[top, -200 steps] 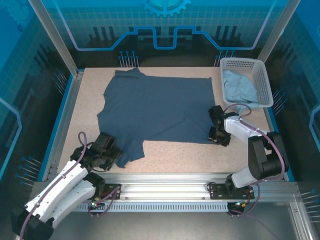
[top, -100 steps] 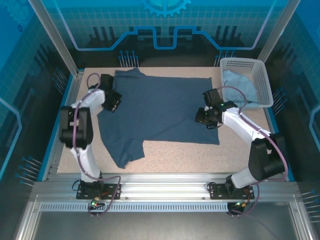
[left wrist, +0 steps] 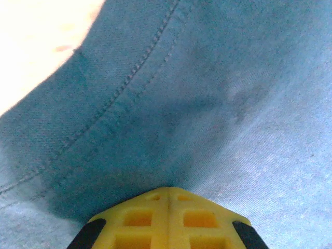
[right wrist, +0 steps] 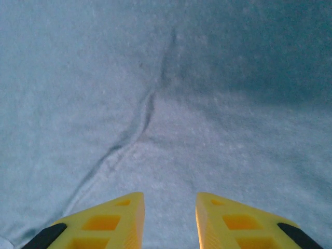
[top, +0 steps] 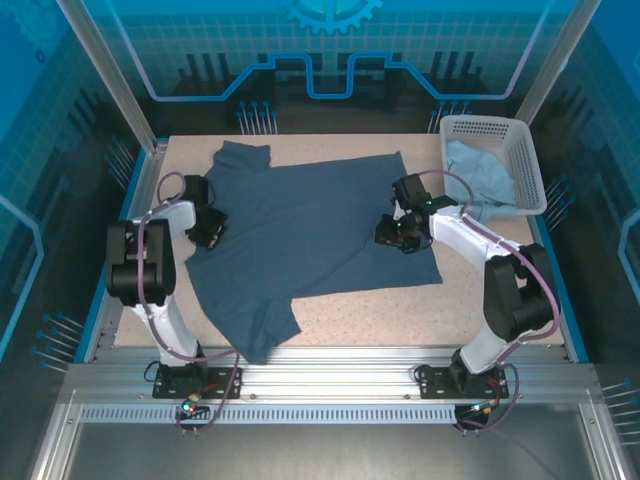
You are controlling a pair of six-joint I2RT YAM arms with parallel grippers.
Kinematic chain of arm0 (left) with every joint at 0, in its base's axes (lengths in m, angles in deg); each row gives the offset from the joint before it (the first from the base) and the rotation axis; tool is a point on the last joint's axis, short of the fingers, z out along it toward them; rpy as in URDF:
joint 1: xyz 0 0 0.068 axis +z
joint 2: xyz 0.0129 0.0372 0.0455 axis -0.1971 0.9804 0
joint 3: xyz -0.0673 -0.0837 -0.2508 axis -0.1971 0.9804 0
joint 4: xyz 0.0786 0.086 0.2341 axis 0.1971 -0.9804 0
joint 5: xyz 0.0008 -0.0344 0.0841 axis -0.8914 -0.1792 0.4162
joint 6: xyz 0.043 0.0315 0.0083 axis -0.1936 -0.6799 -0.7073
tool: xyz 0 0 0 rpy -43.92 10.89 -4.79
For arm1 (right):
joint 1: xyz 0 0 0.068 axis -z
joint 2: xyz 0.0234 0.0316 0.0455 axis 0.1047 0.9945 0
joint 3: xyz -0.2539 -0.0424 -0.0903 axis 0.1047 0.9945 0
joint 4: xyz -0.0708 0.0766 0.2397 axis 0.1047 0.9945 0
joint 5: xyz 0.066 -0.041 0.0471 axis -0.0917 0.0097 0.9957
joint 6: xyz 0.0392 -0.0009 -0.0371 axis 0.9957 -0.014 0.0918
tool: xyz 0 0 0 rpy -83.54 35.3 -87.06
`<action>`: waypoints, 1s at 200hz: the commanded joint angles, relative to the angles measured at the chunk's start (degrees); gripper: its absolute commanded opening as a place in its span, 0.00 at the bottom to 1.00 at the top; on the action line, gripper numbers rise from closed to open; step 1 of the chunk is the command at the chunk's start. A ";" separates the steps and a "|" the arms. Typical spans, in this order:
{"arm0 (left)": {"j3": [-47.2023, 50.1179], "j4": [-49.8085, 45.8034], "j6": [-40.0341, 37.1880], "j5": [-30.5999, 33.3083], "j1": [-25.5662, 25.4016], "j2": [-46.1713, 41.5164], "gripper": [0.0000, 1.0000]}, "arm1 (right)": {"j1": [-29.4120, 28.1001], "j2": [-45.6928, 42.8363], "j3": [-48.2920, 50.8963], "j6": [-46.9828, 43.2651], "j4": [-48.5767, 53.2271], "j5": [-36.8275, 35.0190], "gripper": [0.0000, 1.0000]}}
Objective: Fold and stack the t-shirts
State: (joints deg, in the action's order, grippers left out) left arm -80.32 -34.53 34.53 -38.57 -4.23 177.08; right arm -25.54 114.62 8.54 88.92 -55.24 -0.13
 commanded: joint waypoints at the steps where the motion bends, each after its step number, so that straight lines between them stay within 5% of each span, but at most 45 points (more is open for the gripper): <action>1: 5.37 -3.07 0.00 0.43 0.83 -5.06 0.03 | -1.46 2.72 -4.41 -0.77 0.47 0.88 0.34; 85: -5.50 -8.48 0.33 -1.92 -0.94 -3.64 0.13 | -0.44 15.17 -13.98 -1.34 -0.47 -1.62 0.36; 153: -17.19 -10.88 -3.26 -6.13 -1.60 12.91 0.10 | 3.04 27.23 -23.26 2.75 7.40 -3.92 0.36; 200: -40.00 -17.88 -6.57 -7.49 -1.69 28.44 0.07 | 5.55 34.86 -33.91 6.25 14.09 -1.38 0.37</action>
State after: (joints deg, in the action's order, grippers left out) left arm -110.42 -45.42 31.29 -44.80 -5.65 196.91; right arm -21.41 144.85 -20.05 92.68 -47.28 -2.51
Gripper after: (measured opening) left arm 0.076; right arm 0.364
